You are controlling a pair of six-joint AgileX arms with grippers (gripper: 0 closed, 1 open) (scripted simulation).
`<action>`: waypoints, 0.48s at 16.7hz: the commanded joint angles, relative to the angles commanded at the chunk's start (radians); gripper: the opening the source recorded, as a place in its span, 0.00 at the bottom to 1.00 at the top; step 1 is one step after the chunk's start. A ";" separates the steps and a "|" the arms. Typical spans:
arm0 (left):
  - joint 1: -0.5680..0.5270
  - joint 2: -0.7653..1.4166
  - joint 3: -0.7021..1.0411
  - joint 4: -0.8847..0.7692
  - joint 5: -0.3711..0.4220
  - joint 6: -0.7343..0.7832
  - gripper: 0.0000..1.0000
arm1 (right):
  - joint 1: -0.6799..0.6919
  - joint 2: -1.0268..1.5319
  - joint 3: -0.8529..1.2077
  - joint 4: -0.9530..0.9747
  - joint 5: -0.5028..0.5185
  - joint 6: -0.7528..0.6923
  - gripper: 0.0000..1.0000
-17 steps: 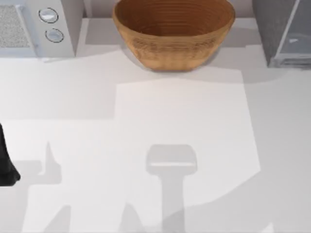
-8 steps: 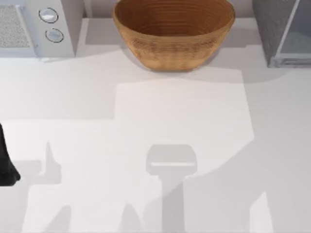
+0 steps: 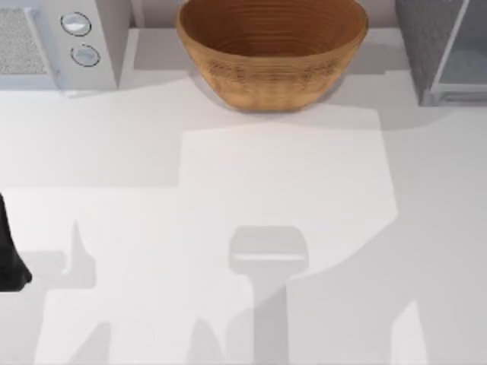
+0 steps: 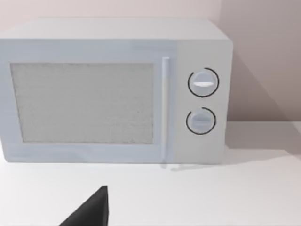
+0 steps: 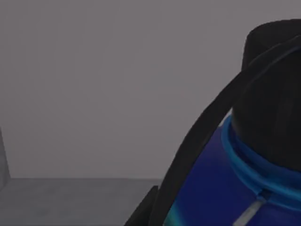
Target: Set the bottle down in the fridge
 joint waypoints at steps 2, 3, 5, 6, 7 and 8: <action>0.000 0.000 0.000 0.000 0.000 0.000 1.00 | 0.000 0.000 0.000 0.000 0.000 0.000 0.46; 0.000 0.000 0.000 0.000 0.000 0.000 1.00 | 0.000 0.000 0.000 0.000 0.000 0.000 0.53; 0.000 0.000 0.000 0.000 0.000 0.000 1.00 | 0.000 0.000 0.000 0.000 0.000 0.000 0.68; 0.000 0.000 0.000 0.000 0.000 0.000 1.00 | 0.000 0.000 0.000 0.000 0.000 0.000 0.76; 0.000 0.000 0.000 0.000 0.000 0.000 1.00 | 0.000 0.000 0.000 0.000 0.000 0.000 0.83; 0.000 0.000 0.000 0.000 0.000 0.000 1.00 | 0.000 0.000 0.000 0.000 0.000 0.000 0.91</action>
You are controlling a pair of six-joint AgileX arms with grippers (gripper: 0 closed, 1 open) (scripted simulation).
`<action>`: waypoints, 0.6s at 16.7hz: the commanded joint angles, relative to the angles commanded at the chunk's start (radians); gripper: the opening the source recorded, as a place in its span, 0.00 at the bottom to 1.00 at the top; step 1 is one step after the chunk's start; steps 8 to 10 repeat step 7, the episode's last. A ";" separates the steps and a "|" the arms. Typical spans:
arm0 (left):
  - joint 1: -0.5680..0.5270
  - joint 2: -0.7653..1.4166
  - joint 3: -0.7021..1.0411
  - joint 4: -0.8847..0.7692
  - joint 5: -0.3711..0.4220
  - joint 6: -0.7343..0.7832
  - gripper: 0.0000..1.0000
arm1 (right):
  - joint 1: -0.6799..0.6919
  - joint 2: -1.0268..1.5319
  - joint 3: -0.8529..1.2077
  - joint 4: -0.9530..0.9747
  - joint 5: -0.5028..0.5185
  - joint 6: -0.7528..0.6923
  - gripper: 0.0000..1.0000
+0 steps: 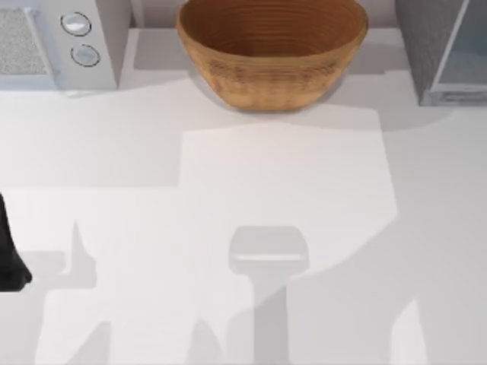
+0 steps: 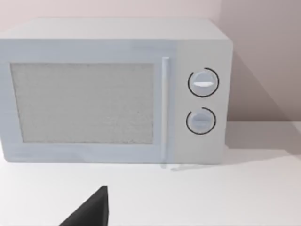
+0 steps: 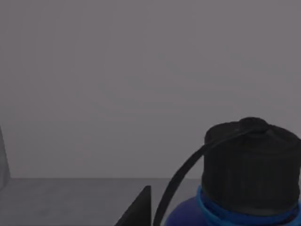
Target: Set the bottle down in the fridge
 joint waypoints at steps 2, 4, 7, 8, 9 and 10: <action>0.000 0.000 0.000 0.000 0.000 0.000 1.00 | 0.000 0.000 0.000 0.000 0.000 0.000 1.00; 0.000 0.000 0.000 0.000 0.000 0.000 1.00 | 0.000 0.000 0.000 0.000 0.000 0.000 1.00; 0.000 0.000 0.000 0.000 0.000 0.000 1.00 | 0.000 0.000 0.000 0.000 0.000 0.000 1.00; 0.000 0.000 0.000 0.000 0.000 0.000 1.00 | 0.000 0.000 0.000 0.000 0.000 0.000 1.00; 0.000 0.000 0.000 0.000 0.000 0.000 1.00 | 0.000 0.000 0.000 0.000 0.000 0.000 1.00; 0.000 0.000 0.000 0.000 0.000 0.000 1.00 | 0.000 0.000 0.000 0.000 0.000 0.000 1.00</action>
